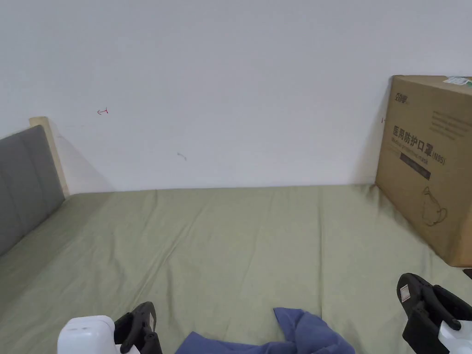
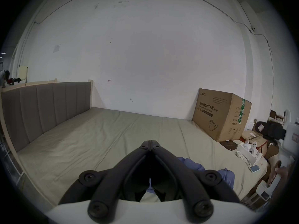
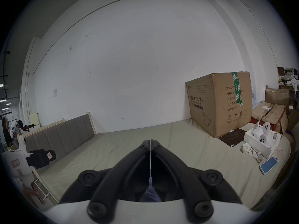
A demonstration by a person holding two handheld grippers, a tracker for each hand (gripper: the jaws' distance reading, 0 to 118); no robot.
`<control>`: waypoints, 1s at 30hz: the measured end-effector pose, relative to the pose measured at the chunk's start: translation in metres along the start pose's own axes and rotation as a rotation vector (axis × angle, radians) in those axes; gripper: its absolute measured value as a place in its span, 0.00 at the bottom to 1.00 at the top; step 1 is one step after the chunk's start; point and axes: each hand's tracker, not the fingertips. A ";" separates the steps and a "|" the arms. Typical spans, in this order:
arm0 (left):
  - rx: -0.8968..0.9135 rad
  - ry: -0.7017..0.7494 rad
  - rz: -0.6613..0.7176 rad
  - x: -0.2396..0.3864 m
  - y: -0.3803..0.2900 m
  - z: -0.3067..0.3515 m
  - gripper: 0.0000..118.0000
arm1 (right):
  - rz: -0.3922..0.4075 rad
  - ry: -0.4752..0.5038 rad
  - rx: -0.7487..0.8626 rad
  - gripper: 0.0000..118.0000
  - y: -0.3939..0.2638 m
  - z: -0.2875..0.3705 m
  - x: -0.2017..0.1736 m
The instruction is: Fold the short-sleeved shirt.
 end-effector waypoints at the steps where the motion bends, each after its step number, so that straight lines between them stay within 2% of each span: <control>1: -0.005 -0.020 0.023 -0.007 0.002 -0.006 0.00 | 0.001 0.004 -0.003 0.00 0.000 -0.001 -0.001; 2: -0.009 -0.053 0.056 -0.013 0.009 -0.015 0.00 | 0.005 0.007 -0.007 0.00 0.001 -0.003 0.000; 4: -0.080 -0.023 0.059 -0.020 0.027 -0.043 0.00 | 0.019 0.012 -0.019 0.00 0.002 -0.007 0.001; 7: -0.441 -0.073 0.078 -0.040 0.036 -0.119 0.00 | 0.035 0.008 -0.050 0.00 0.001 -0.017 0.005; 9: -0.760 -0.084 0.105 -0.057 0.020 -0.176 0.00 | 0.036 0.002 -0.069 0.00 -0.003 -0.023 0.009; 10: -0.854 -0.082 0.111 -0.062 0.005 -0.194 0.00 | 0.034 0.000 -0.080 0.00 -0.005 -0.027 0.011; 11: -0.913 -0.092 0.126 -0.068 -0.012 -0.212 0.08 | 0.028 -0.001 -0.095 0.00 -0.008 -0.031 0.013; 12: -0.919 -0.049 0.122 -0.074 -0.029 -0.224 0.35 | 0.021 -0.002 -0.112 0.00 -0.011 -0.035 0.015; 13: -0.949 -0.006 0.115 -0.078 -0.043 -0.235 0.72 | 0.016 -0.003 -0.126 0.00 -0.014 -0.038 0.017; 14: -0.985 0.023 0.102 -0.082 -0.057 -0.246 0.93 | 0.012 -0.006 -0.144 0.00 -0.017 -0.042 0.019; 20: -1.057 0.095 0.108 -0.100 -0.129 -0.285 0.91 | -0.003 -0.028 -0.245 0.00 -0.034 -0.063 0.028; 24: -1.055 0.086 0.145 -0.106 -0.141 -0.287 0.87 | -0.009 -0.042 -0.309 0.00 -0.046 -0.076 0.031; 25: -1.016 0.096 0.104 -0.102 -0.133 -0.283 0.81 | -0.013 -0.045 -0.321 0.00 -0.048 -0.078 0.031; 26: -0.989 0.095 0.053 -0.098 -0.126 -0.277 0.59 | -0.015 -0.048 -0.332 0.00 -0.051 -0.080 0.030; 28: -0.958 0.028 0.029 -0.091 -0.117 -0.267 0.03 | -0.019 -0.047 -0.347 0.00 -0.057 -0.085 0.029; 29: -0.965 0.009 0.041 -0.079 -0.114 -0.262 0.04 | -0.024 -0.043 -0.356 0.00 -0.060 -0.087 0.028; 30: -0.995 -0.078 0.095 -0.075 -0.112 -0.259 0.04 | -0.033 -0.034 -0.368 0.00 -0.063 -0.089 0.027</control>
